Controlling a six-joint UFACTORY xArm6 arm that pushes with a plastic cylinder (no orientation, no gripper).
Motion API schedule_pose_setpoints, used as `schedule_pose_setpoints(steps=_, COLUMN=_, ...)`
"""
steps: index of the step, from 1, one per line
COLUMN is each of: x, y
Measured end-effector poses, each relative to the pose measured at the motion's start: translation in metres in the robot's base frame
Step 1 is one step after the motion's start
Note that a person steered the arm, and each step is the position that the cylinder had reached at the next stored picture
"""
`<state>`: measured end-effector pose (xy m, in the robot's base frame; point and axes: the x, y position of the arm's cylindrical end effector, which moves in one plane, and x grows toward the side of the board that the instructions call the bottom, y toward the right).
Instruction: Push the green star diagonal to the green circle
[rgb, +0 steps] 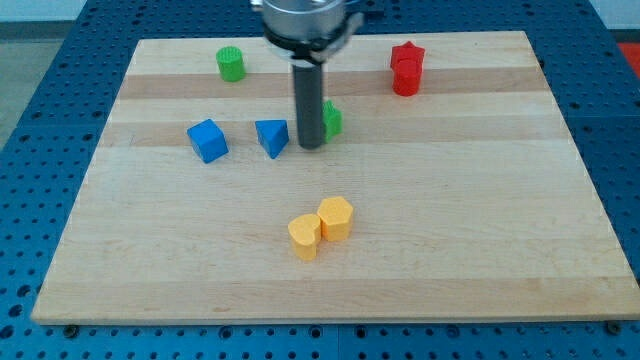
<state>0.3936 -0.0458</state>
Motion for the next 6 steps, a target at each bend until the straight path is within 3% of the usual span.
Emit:
schedule_pose_setpoints(steps=2, x=-0.009, y=0.093)
schedule_pose_setpoints(steps=3, x=-0.052, y=0.101)
schedule_pose_setpoints(steps=4, x=-0.048, y=0.010)
schedule_pose_setpoints(steps=5, x=-0.037, y=0.047)
schedule_pose_setpoints(steps=6, x=0.000, y=0.027)
